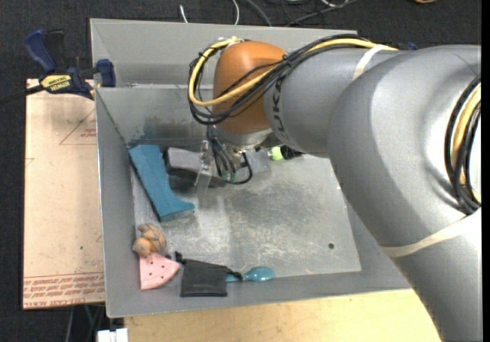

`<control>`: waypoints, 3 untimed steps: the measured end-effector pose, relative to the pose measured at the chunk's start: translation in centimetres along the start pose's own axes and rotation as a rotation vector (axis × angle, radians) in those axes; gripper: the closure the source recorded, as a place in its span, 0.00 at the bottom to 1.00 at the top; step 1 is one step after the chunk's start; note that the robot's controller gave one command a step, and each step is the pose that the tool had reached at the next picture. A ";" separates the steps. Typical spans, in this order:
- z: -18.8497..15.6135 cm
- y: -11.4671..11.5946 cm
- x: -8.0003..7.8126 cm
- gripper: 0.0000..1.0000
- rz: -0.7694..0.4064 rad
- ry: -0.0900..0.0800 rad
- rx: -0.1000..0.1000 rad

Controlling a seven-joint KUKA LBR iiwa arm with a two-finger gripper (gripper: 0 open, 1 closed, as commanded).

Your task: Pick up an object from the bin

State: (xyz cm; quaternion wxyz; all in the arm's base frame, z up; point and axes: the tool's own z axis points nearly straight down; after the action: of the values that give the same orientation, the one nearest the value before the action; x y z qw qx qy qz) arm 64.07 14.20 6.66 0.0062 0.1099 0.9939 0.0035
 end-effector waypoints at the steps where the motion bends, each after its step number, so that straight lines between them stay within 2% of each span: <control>1: -1.4 0.0 0.1 1.00 -0.001 0.003 0.001; 2: -5.4 0.0 0.1 1.00 0.001 0.004 0.001; 3: -7.5 0.1 -0.1 1.00 0.000 -0.002 -0.002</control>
Offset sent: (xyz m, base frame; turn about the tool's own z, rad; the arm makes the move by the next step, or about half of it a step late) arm -0.0012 0.0001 0.0801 -0.0020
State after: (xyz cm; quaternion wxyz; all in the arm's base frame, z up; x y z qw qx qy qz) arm 64.11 14.25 14.18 0.0075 0.1101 0.9939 0.0045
